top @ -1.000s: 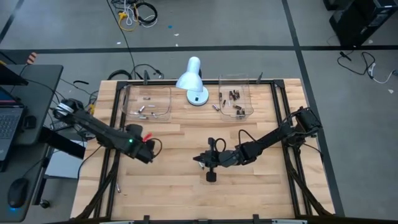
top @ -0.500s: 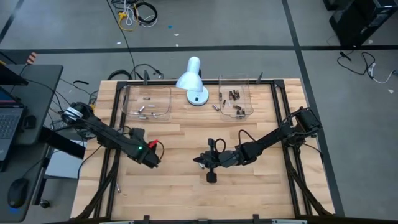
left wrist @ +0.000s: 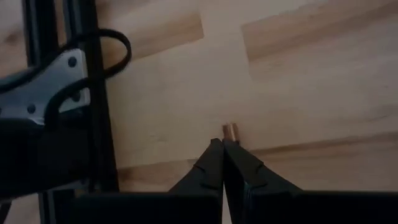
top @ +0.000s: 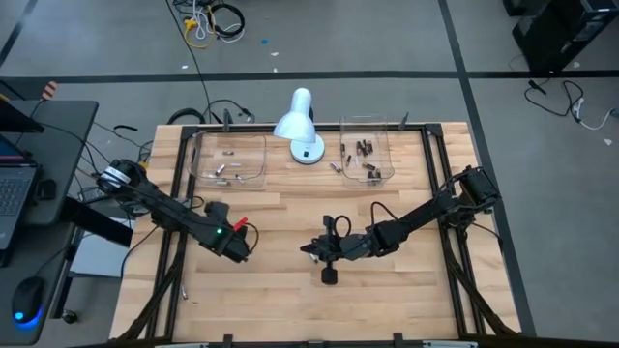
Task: Sort batteries
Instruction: Put the black battery in the transparent bin
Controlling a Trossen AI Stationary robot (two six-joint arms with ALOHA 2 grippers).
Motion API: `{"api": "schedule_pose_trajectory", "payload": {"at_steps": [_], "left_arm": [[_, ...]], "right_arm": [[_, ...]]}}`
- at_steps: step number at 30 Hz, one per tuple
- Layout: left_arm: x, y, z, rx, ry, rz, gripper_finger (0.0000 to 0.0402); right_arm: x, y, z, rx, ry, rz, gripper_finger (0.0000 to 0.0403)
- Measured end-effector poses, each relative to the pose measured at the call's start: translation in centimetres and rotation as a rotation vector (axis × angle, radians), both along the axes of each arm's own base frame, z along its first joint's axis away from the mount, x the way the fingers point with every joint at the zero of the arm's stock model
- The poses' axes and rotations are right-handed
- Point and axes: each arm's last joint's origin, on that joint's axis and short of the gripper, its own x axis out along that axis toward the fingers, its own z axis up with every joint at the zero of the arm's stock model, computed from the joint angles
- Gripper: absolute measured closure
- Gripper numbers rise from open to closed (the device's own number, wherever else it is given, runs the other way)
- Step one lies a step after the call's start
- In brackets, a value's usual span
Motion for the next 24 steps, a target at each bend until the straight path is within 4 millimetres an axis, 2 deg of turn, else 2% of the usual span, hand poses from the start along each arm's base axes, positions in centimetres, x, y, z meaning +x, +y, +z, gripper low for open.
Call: {"api": "schedule_pose_trajectory", "payload": {"at_steps": [4,10,16,24], "left_arm": [[0.2,-0.2,-0.1,-0.019,-0.021,-0.009,0.0379],[0.6,-0.3,-0.3,-0.022,-0.067,-0.032,0.0319],[1.1,-0.4,-1.9,-0.05,-0.194,-0.049,0.0266],[-0.1,0.1,-3.3,-0.042,-0.151,-0.01,0.0249]], "right_arm": [[0.0,0.0,0.0,0.003,0.002,0.011,0.0403],[0.0,0.1,0.0,0.004,0.003,0.016,0.0403],[0.0,0.1,0.0,0.007,0.004,0.024,0.0403],[0.0,0.1,0.0,0.009,0.006,0.03,0.0403]]}}
